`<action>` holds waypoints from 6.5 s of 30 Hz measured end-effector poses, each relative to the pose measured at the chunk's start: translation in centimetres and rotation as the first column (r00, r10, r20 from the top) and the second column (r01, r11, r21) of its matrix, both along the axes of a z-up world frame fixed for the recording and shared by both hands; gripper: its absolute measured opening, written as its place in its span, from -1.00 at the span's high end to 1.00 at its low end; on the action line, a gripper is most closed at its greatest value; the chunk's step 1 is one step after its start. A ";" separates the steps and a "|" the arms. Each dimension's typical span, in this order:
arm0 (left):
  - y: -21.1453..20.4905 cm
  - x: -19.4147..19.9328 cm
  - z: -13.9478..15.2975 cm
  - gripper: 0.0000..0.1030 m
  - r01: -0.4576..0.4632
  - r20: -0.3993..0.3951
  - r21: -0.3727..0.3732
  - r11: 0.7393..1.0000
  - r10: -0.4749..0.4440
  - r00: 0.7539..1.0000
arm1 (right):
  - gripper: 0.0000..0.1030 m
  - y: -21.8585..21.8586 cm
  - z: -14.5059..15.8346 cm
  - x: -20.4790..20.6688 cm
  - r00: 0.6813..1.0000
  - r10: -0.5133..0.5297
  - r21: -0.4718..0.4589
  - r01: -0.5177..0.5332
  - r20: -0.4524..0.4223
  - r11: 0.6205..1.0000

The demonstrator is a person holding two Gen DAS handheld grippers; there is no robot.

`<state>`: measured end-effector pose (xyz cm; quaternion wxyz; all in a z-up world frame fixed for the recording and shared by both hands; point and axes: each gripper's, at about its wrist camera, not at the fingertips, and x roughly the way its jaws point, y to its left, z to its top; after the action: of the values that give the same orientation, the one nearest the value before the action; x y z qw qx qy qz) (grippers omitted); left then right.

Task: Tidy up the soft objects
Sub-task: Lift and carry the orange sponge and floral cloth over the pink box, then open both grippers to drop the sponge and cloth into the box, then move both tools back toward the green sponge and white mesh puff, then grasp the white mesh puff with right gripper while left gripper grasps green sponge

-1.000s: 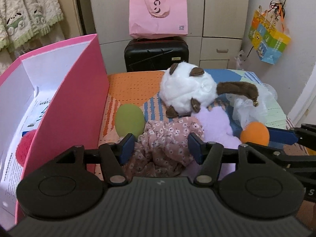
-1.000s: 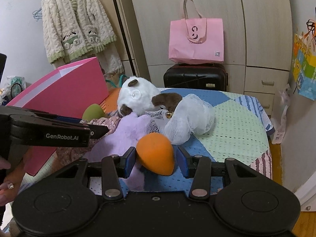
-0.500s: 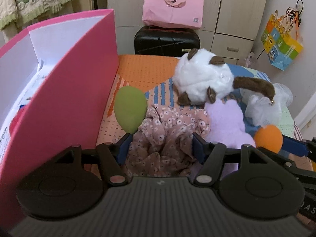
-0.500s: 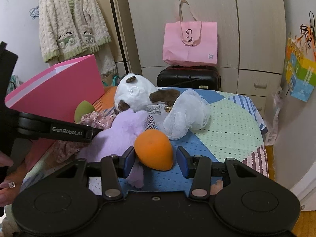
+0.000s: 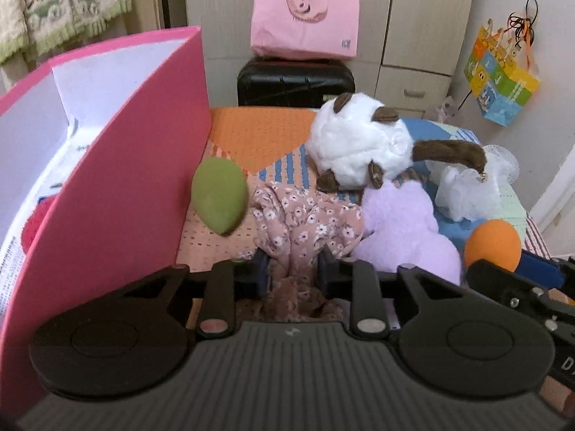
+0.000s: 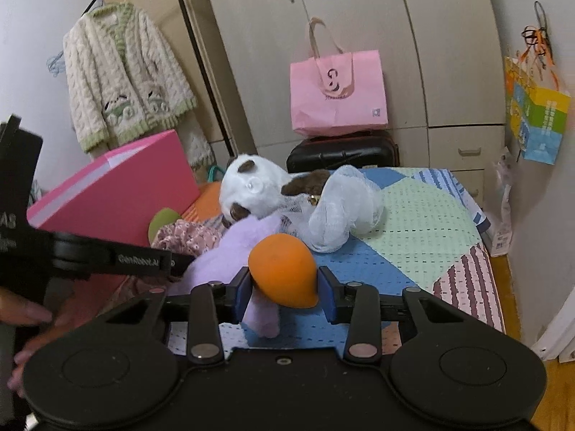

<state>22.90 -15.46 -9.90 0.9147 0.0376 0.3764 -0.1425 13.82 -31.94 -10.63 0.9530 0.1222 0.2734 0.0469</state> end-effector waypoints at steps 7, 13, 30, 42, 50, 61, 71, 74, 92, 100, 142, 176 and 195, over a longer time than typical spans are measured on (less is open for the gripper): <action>0.9 -2.8 2.0 0.56 0.028 0.121 -0.010 1.000 -0.027 0.992 | 0.14 1.2 0.4 -0.9 0.998 -0.067 -0.077 0.067 0.002 0.995; 3.0 -4.9 3.7 0.56 0.064 0.130 -0.088 0.994 -0.052 0.990 | 0.13 1.7 1.4 -3.1 0.995 -0.100 -0.097 0.101 0.014 0.990; 7.0 -8.9 4.8 0.57 0.293 -0.062 -0.141 0.946 -0.304 0.951 | 0.12 4.2 1.2 -6.6 0.981 0.141 -0.009 -0.144 -0.133 0.990; 10.4 -10.6 5.8 0.57 0.350 -0.114 -0.173 0.921 -0.371 0.922 | 0.12 6.6 3.7 -8.0 0.953 0.255 0.009 -0.257 -0.165 0.966; 14.5 -10.8 6.6 0.57 0.346 -0.146 -0.255 0.903 -0.390 0.909 | 0.12 9.8 4.9 -8.4 0.923 0.348 0.032 -0.347 -0.165 0.937; 20.6 -10.5 10.6 0.57 0.313 -0.063 -0.253 0.915 -0.339 0.939 | 0.11 15.1 9.4 -6.4 0.871 0.484 0.018 -0.485 -0.076 0.875; 22.9 -6.4 13.4 0.57 0.280 0.018 -0.255 0.926 -0.285 0.958 | 0.11 18.2 12.8 -0.6 0.859 0.511 -0.048 -0.509 0.025 0.859; 23.3 -4.5 13.7 0.57 0.259 0.055 -0.256 0.931 -0.254 0.966 | 0.11 18.5 12.8 2.0 0.865 0.501 -0.046 -0.500 0.015 0.865; 22.3 9.4 8.2 0.57 0.105 -0.048 -0.161 0.981 -0.114 0.992 | 0.08 22.3 8.4 14.8 0.875 0.463 -0.208 -0.484 -0.144 0.850; 22.4 10.4 8.0 0.39 0.065 -0.070 -0.133 0.989 -0.074 0.995 | -0.05 24.4 7.5 15.6 0.859 0.477 -0.306 -0.512 -0.186 0.803; 13.7 -8.7 15.2 -0.17 0.446 0.116 -0.053 0.894 -0.438 0.892 | -0.55 7.2 14.4 -3.9 0.972 0.236 -0.209 -0.228 0.013 0.951; -2.4 -2.1 4.8 -0.14 0.114 0.218 0.263 0.958 -0.174 0.960 | -0.55 -3.2 2.4 4.3 0.990 0.139 -0.241 -0.134 0.001 0.961; -4.6 1.8 0.1 0.06 -0.059 0.243 0.411 0.910 -0.047 0.969 | -0.63 -2.8 -0.5 9.8 0.968 0.236 -0.286 -0.250 -0.084 0.925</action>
<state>24.67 -20.04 -9.79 0.9259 0.2475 0.2809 -0.0505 23.58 -34.76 -11.16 0.9405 -0.0545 0.3130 0.1204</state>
